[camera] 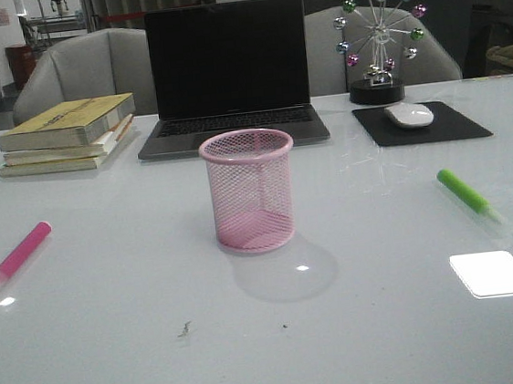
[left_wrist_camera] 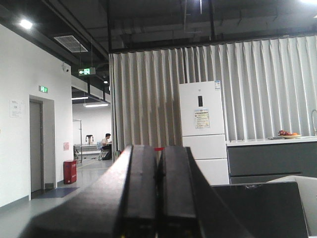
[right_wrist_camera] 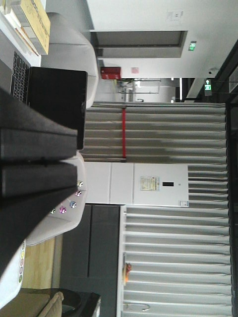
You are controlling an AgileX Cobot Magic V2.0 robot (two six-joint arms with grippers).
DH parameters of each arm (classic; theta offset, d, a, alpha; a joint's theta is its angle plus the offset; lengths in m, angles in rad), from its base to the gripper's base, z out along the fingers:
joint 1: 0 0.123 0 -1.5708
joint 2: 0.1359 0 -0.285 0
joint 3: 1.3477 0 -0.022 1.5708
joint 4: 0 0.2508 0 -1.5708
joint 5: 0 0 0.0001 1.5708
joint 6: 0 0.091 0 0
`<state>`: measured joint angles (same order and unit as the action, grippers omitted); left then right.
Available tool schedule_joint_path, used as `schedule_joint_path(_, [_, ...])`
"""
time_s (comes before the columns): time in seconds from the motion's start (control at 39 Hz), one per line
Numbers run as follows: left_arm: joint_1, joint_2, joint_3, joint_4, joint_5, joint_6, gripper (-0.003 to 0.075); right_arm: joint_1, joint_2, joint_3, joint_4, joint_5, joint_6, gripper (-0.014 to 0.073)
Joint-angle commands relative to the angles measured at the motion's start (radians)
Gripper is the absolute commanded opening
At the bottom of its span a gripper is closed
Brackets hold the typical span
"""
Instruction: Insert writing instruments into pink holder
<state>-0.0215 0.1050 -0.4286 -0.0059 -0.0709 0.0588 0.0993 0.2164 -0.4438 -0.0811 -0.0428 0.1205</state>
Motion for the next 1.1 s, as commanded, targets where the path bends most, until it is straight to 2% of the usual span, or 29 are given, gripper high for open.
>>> schedule_joint_path(0.0, [-0.002,0.116,-0.088,0.0,-0.055,-0.01,0.0099,-0.002,0.109,-0.09,-0.014,-0.068,0.0,0.0022])
schedule_joint_path(0.18, [-0.002,0.375,-0.156,0.0,-0.051,-0.01,0.0099,-0.002,0.274,-0.123,-0.014,-0.056,0.0,0.0022])
schedule_joint_path(0.36, [-0.002,0.59,-0.157,0.0,-0.051,-0.01,0.0099,-0.002,0.403,-0.123,-0.014,0.063,0.0,0.0022])
schedule_joint_path(0.51, [-0.002,0.717,-0.158,0.0,-0.05,-0.01,0.0104,-0.002,0.509,-0.123,-0.014,0.139,0.0,0.0022])
schedule_joint_path(0.69, [-0.002,0.77,-0.158,0.0,-0.05,-0.01,0.0106,-0.002,0.581,-0.123,-0.014,0.148,0.0,0.003])
schedule_joint_path(0.79, [-0.002,0.77,-0.158,0.0,-0.05,-0.01,0.0155,-0.002,0.597,-0.123,-0.014,0.15,0.0,0.0134])
schedule_joint_path(0.9, [-0.002,0.77,-0.158,-0.004,-0.05,-0.01,0.0266,-0.002,0.6,-0.123,-0.014,0.149,0.0,0.0328])
schedule_joint_path(0.95, [-0.002,0.77,-0.158,-0.014,-0.05,-0.01,0.0319,-0.002,0.6,-0.123,-0.014,0.149,0.0,0.0397])
schedule_joint_path(1.0, [-0.002,0.77,-0.158,-0.022,-0.05,-0.01,0.0361,-0.002,0.6,-0.123,-0.014,0.149,0.0,0.0431])
schedule_joint_path(1.08, [-0.002,0.77,-0.158,-0.027,-0.05,-0.01,0.04,-0.002,0.6,-0.123,-0.014,0.149,0.0,0.0433])
